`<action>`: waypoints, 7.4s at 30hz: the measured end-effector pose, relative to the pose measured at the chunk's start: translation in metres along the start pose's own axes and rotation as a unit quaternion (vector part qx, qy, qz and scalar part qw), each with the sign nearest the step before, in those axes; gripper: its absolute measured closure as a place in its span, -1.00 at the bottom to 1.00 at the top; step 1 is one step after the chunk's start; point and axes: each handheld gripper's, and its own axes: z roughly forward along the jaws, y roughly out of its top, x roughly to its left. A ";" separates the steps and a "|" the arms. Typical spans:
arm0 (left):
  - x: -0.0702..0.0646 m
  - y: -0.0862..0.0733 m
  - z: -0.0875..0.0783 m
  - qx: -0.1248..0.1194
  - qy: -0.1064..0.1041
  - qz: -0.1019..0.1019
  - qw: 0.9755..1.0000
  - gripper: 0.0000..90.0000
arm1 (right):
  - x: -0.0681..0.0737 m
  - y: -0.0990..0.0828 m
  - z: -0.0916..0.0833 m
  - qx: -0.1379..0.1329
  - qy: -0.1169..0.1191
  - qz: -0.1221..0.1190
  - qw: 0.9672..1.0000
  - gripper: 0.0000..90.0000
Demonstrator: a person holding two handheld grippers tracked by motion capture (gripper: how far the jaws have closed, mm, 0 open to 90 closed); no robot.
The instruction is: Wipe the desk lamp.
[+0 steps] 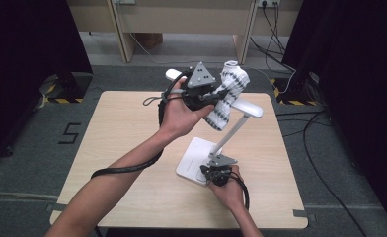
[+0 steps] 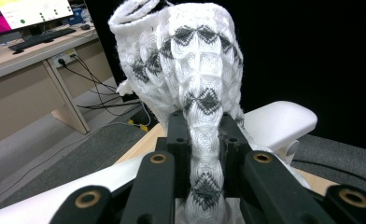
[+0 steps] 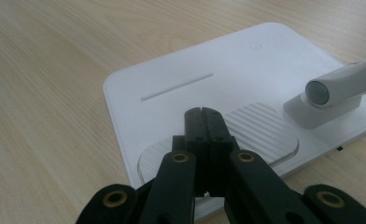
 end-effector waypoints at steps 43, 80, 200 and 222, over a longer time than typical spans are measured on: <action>-0.037 0.007 0.024 0.013 -0.049 0.020 0.999 0.74 | 0.000 -0.001 -0.001 -0.001 -0.001 0.002 1.000 1.00; 0.027 -0.022 -0.070 -0.029 0.029 -0.009 0.999 0.74 | 0.000 -0.002 -0.001 -0.006 -0.003 0.004 1.000 1.00; 0.029 -0.055 -0.034 0.017 0.037 -0.029 0.999 0.74 | -0.001 -0.002 0.001 -0.010 -0.004 0.005 1.000 1.00; 0.013 -0.046 -0.024 0.028 0.030 -0.029 0.999 0.73 | -0.002 -0.002 0.001 -0.010 -0.005 0.007 1.000 1.00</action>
